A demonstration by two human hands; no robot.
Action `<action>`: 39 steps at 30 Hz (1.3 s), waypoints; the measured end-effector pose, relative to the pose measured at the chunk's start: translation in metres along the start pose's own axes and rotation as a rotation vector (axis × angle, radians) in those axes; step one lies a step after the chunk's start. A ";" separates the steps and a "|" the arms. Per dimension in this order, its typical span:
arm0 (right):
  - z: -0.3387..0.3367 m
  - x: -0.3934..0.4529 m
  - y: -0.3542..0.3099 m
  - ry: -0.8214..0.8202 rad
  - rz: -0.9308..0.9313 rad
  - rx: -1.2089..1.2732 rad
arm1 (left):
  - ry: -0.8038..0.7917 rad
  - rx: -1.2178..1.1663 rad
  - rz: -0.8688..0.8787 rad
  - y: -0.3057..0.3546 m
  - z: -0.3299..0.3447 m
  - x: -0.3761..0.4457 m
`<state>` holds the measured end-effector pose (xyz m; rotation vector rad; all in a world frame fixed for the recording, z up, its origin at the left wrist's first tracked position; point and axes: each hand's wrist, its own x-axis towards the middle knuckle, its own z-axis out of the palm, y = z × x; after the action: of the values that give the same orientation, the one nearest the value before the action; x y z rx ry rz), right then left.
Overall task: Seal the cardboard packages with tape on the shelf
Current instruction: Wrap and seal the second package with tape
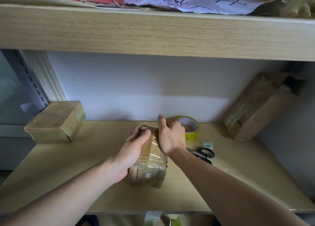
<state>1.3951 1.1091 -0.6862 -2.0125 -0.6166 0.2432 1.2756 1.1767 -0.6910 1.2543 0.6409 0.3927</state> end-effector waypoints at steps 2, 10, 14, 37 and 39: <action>-0.001 0.007 -0.003 -0.032 0.066 0.022 | -0.010 0.001 0.019 0.000 -0.003 0.001; 0.013 0.033 0.006 -0.046 0.398 0.241 | -0.018 -0.078 0.064 0.002 -0.009 0.001; 0.016 0.024 0.024 -0.185 0.501 0.508 | 0.080 -0.188 0.040 0.004 -0.020 0.000; -0.039 -0.014 0.019 -0.389 0.099 0.705 | 0.047 0.059 0.154 0.000 0.013 0.005; -0.043 -0.009 0.018 -0.378 0.058 0.677 | 0.045 0.059 0.153 -0.002 0.015 0.007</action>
<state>1.4112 1.0644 -0.6809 -1.3349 -0.6034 0.7709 1.2905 1.1699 -0.6919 1.3588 0.6002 0.5327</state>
